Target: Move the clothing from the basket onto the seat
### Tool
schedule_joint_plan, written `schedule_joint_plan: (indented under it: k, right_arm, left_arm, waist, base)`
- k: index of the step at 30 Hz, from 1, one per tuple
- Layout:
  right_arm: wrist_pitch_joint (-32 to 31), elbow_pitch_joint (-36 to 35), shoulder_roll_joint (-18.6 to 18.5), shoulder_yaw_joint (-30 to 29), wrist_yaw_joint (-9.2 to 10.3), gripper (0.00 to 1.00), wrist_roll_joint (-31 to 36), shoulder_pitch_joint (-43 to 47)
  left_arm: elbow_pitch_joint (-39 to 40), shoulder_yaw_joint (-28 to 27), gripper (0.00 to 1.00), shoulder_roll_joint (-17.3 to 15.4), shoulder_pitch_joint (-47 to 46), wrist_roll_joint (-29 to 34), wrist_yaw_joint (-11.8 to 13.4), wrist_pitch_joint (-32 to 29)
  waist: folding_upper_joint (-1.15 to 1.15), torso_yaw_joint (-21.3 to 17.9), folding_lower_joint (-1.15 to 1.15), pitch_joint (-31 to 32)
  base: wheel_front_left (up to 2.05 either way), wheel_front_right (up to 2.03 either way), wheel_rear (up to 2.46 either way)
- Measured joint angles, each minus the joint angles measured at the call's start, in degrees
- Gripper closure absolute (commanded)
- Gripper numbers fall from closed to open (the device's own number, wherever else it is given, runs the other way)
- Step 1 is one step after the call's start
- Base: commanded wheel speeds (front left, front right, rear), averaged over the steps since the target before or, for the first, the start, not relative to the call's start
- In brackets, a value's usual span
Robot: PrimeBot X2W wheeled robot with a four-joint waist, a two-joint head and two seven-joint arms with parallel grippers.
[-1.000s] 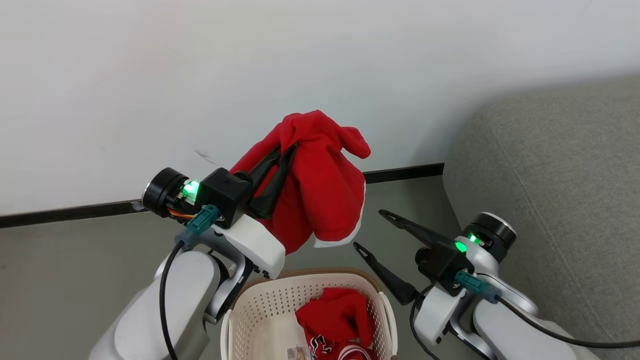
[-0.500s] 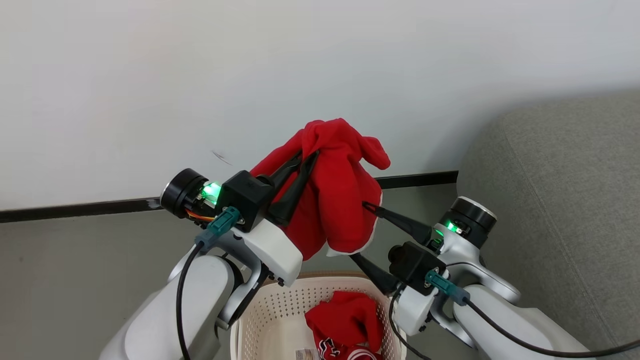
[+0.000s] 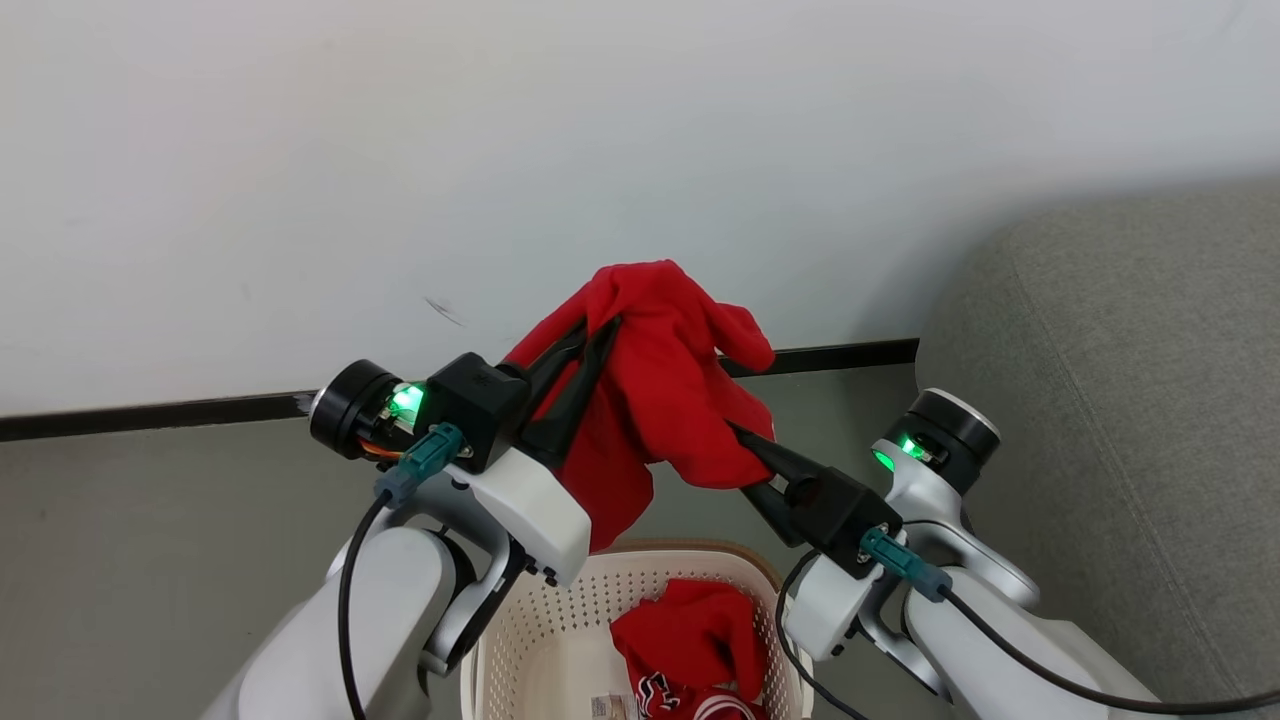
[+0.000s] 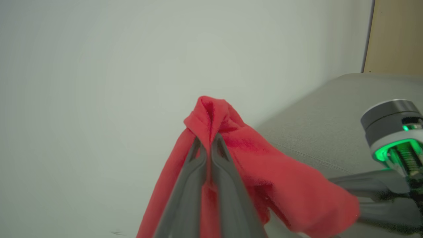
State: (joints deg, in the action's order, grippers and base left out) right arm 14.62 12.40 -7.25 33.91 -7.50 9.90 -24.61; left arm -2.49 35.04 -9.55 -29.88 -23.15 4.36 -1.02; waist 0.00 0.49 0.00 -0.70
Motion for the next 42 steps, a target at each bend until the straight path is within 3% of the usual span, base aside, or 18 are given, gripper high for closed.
schedule_joint_plan:
  k: [8,9,10,11,12,13,26,42]
  right_arm:
    - [0.0,-0.15,-0.03,-4.77,-0.01,1.0,-2.7,3.41]
    - [0.0,-0.21,0.01,-5.58,0.0,1.0,-3.2,3.52]
    - [0.0,-0.32,0.01,-6.3,-0.01,1.0,-3.46,3.55]
    - [0.0,-0.47,0.01,-7.02,-0.01,1.0,-3.54,3.58]
    - [0.0,-0.66,0.01,-7.69,-0.01,1.0,-3.7,3.59]
    - [0.0,-0.85,0.0,-8.33,-0.01,1.0,-3.85,3.59]
    - [0.0,-4.26,-2.29,-18.25,0.0,1.0,-4.1,5.37]
    - [0.0,-7.68,-3.22,-30.38,0.0,1.0,-5.79,12.84]
  left_arm:
    - [-0.38,-1.22,1.0,-0.1,2.76,-2.15,0.62,0.29]
    - [-0.36,-1.27,0.96,-0.02,3.04,-2.5,0.62,0.73]
    - [-0.36,-1.4,0.73,0.09,3.31,-2.83,0.6,1.07]
    - [-0.35,-1.41,0.58,0.13,3.47,-3.11,0.48,1.22]
    - [-0.35,-1.4,0.08,0.09,3.52,-3.16,0.13,1.38]
    - [-0.34,-1.41,0.0,0.08,3.52,-3.27,0.02,1.72]
    - [0.05,-2.24,0.0,-1.03,4.22,-6.03,-3.12,4.64]
    - [0.13,1.37,0.0,-1.33,6.27,-6.6,-7.34,5.12]
  waist:
    - [0.0,-1.18,0.0,-0.72]
    - [0.0,-1.36,0.0,-0.81]
    - [0.0,-1.56,0.0,-0.92]
    - [0.0,-1.75,0.0,-1.02]
    - [0.0,-1.95,0.0,-1.11]
    - [0.0,-2.16,0.0,-1.21]
    - [0.0,-5.07,0.0,-2.05]
    - [0.0,-9.06,0.0,-2.12]
  base:
    - [0.0,0.0,0.0]
    - [0.0,0.0,0.0]
    - [0.0,0.0,0.0]
    - [0.0,0.0,0.0]
    - [0.0,0.0,0.0]
    - [0.0,0.0,0.0]
    - [0.0,0.0,0.0]
    - [0.0,0.0,0.0]
